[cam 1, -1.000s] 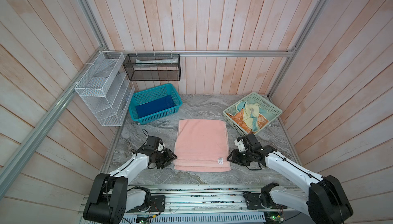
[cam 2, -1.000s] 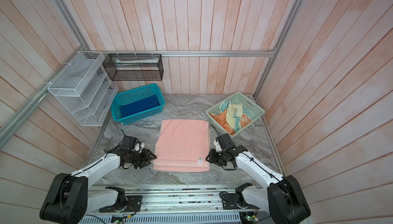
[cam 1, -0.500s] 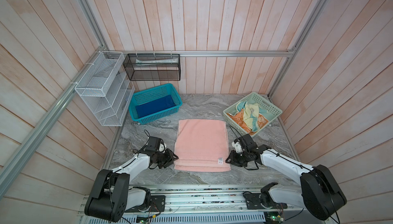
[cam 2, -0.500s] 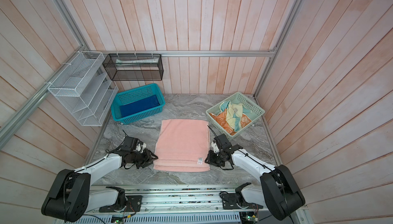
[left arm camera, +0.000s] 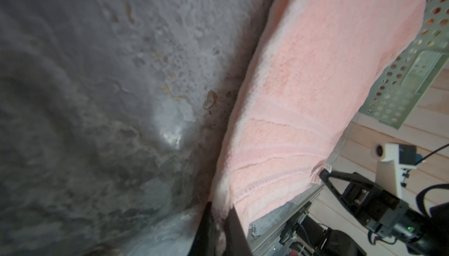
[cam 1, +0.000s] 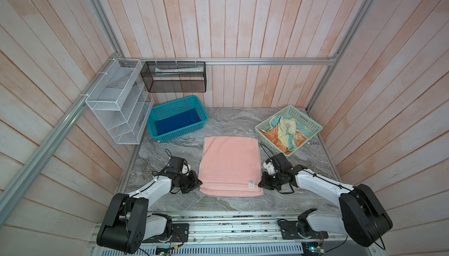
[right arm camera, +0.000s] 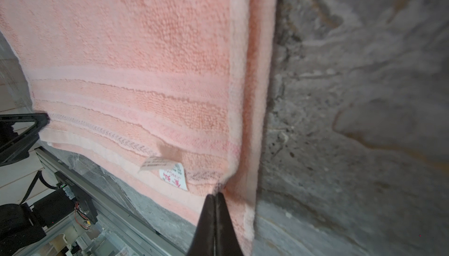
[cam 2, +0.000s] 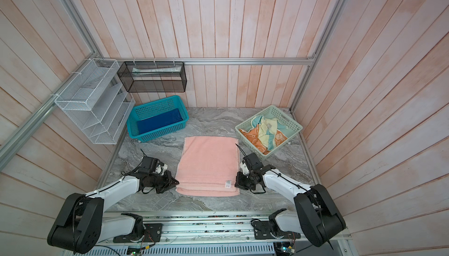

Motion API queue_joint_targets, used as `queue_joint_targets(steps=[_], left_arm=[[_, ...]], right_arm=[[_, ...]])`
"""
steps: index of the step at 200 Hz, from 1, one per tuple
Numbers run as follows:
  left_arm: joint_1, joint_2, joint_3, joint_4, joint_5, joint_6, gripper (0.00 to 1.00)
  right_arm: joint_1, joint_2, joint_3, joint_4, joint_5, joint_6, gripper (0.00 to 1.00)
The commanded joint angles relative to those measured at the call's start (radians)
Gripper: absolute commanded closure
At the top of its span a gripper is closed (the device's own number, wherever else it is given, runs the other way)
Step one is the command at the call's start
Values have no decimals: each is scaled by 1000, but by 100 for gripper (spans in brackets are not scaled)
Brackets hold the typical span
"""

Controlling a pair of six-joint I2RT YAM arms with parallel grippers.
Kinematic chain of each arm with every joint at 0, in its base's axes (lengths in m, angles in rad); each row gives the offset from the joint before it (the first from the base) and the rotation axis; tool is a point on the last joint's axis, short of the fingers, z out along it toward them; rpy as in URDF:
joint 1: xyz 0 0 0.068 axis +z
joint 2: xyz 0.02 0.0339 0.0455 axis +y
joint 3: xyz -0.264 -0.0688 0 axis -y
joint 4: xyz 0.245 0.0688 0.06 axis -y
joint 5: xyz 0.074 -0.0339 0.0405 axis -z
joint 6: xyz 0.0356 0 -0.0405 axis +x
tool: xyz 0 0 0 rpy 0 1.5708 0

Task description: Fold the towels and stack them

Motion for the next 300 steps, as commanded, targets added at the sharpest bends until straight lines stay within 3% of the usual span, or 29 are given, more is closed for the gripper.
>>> queue_joint_targets(steps=[1,84,130,158,189,254,300], left_arm=[[-3,-25,34,-34,-10,21,100],[-16,-155,250,-277,-52,83,100],[-84,-242,230,-329,-51,18,100],[-91,-258,70,-238,-24,-34,100],[-90,-183,7,-173,-29,-25,100],[-72,-133,7,-138,-58,-10,100],[-60,3,8,-13,-22,-15,100]], right_arm=[[4,-23,84,-62,38,-34,100],[-6,-133,329,-304,102,-97,100],[-10,-241,279,-365,75,-50,100],[-10,-272,97,-273,-5,-1,100],[-5,-233,-26,-159,-75,13,100],[-21,-173,-100,-47,-37,-11,100],[-70,27,-81,108,-59,-83,100]])
